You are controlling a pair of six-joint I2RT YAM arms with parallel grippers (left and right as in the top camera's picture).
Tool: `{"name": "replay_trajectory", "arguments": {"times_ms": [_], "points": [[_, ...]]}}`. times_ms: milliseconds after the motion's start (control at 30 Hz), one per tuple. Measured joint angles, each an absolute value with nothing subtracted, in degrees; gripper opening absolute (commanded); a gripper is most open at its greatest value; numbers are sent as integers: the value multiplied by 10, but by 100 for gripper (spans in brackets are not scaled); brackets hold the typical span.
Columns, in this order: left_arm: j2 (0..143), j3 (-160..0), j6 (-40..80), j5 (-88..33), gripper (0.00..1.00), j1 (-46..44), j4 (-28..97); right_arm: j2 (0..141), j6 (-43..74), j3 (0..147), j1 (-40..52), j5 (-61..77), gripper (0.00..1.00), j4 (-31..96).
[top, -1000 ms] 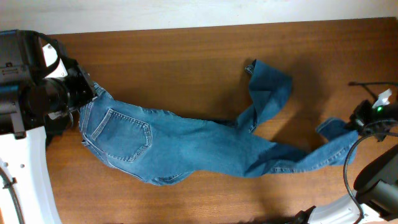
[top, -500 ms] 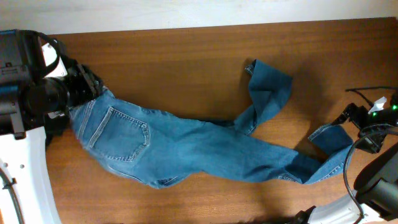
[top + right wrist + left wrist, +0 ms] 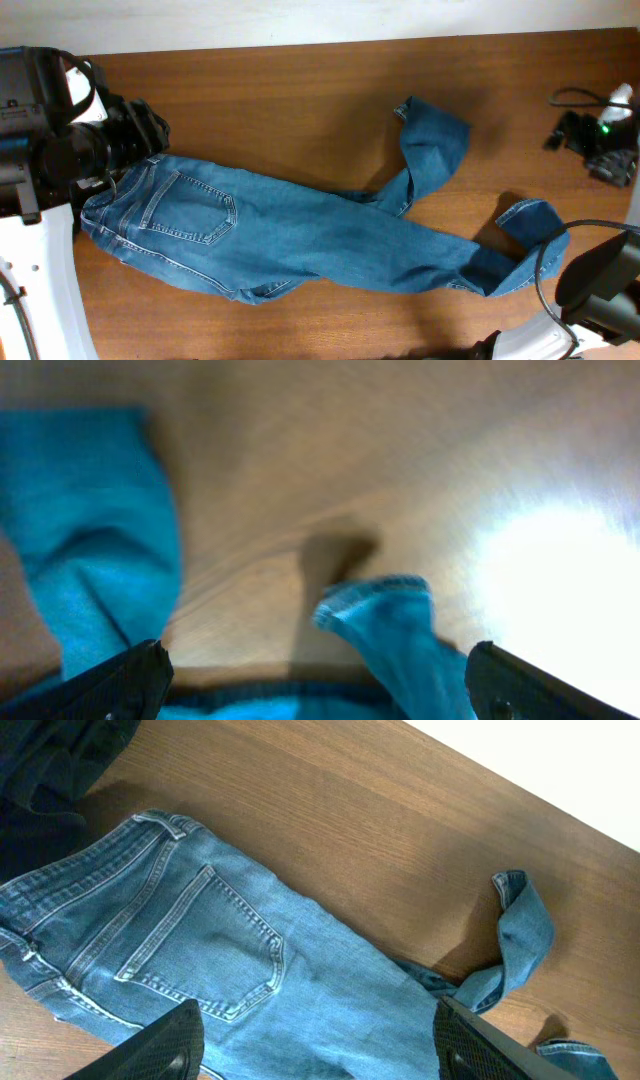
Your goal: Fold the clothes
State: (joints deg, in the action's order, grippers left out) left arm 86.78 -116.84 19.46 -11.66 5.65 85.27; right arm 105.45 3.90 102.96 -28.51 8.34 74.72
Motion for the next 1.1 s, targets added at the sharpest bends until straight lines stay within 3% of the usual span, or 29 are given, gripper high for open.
{"name": "replay_trajectory", "arguments": {"times_ms": [433, 867, 1100], "points": [[934, -1171, 195, -104, 73, 57, 843, 1072, 8, 1032, -84, 77, 99, 583], [1047, -1171, 194, -69, 84, 57, 799, 1150, 16, 1033, 8, 10, 99, 496], [1095, -1171, 178, -68, 99, 57, 730, 1232, 28, 1033, 23, -1, 99, 427]]}}
